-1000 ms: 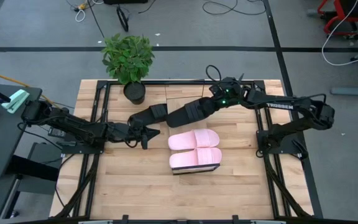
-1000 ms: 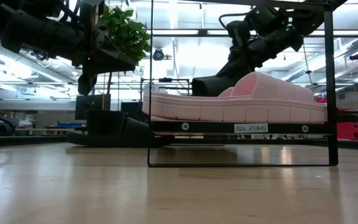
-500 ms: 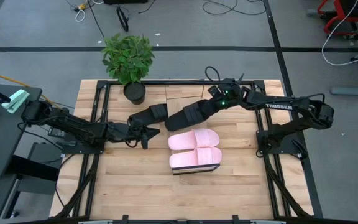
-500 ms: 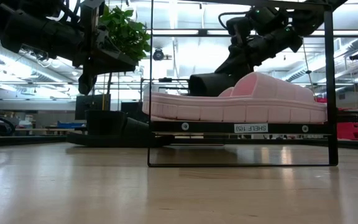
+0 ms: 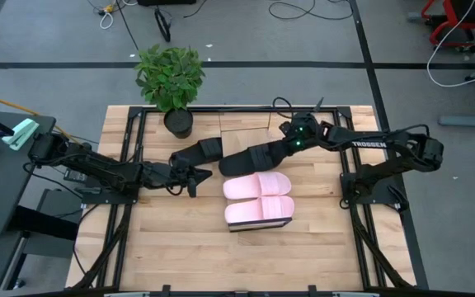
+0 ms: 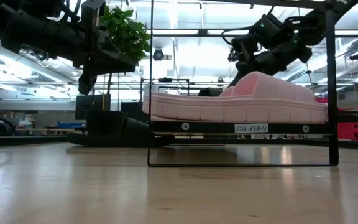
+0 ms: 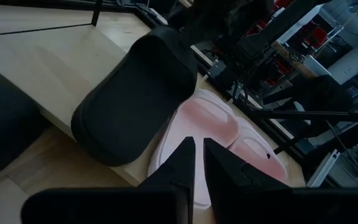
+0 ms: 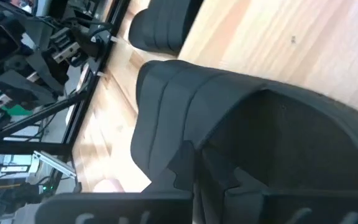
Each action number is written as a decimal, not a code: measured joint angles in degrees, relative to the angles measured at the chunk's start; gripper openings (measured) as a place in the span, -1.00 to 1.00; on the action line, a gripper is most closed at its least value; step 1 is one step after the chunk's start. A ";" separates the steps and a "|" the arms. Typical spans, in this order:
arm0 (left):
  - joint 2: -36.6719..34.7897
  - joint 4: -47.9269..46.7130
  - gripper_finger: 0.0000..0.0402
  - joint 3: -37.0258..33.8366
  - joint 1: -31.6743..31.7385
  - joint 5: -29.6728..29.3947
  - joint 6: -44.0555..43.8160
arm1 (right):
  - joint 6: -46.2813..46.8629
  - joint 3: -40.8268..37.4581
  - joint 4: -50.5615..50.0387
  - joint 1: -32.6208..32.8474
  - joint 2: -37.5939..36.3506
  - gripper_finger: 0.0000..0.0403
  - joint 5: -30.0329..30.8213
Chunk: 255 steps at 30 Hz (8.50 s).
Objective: Pick and place slides into the shelf
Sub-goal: Put the right black slide on the shelf, then put the black slide on the shelf
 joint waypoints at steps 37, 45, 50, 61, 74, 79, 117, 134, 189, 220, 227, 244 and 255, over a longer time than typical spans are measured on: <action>0.00 0.04 -0.79 0.00 0.00 -1.88 -0.69 | -1.40 -5.33 -0.90 -0.42 -0.20 -0.60 2.63; 0.00 0.06 -0.80 0.00 0.00 -2.38 -0.70 | -1.66 -4.79 -1.28 -0.38 -0.20 -0.32 1.99; 0.00 0.07 -0.78 0.00 0.00 -2.38 -0.66 | -1.77 -4.69 -2.59 -0.37 -0.20 -0.20 2.60; 0.00 -1.46 -0.82 0.00 0.00 -2.36 -0.68 | -1.84 -4.64 -3.62 -0.42 -0.20 -0.07 2.98; 0.00 -1.87 -0.79 0.00 0.00 -2.40 -0.66 | -4.89 -2.58 -19.74 -3.43 -13.00 -0.07 5.44; -0.02 -7.43 -0.80 0.00 0.10 -6.67 -3.50 | -7.76 -2.57 -30.69 -4.29 -20.83 -0.07 11.59; 4.86 -12.88 -0.20 0.06 22.56 5.29 -36.72 | -27.17 -2.54 -32.34 0.37 -29.38 -0.07 25.03; 16.72 -1.95 -0.05 0.02 23.41 5.20 -36.74 | -26.77 -2.54 -30.48 0.35 -29.38 -0.07 24.99; 3.84 -21.19 -0.96 -0.09 14.59 -12.96 -28.22 | -25.62 -2.54 -30.50 0.37 -29.35 -0.07 26.70; -9.57 -1.43 -0.96 0.04 -0.19 -26.96 -21.81 | -25.30 -2.54 -30.55 0.37 -29.35 -0.07 26.67; -8.42 0.32 -0.96 3.63 5.91 -17.86 -19.49 | -25.77 -2.54 -30.52 0.37 -29.35 -0.07 26.67; 17.31 0.16 -0.96 25.43 15.62 1.27 -15.99 | -29.65 -2.54 -30.49 0.37 -29.36 -0.07 27.00; 29.89 0.37 -0.96 35.52 17.28 2.31 -17.54 | -31.91 -2.54 -30.50 0.39 -29.44 -0.07 26.93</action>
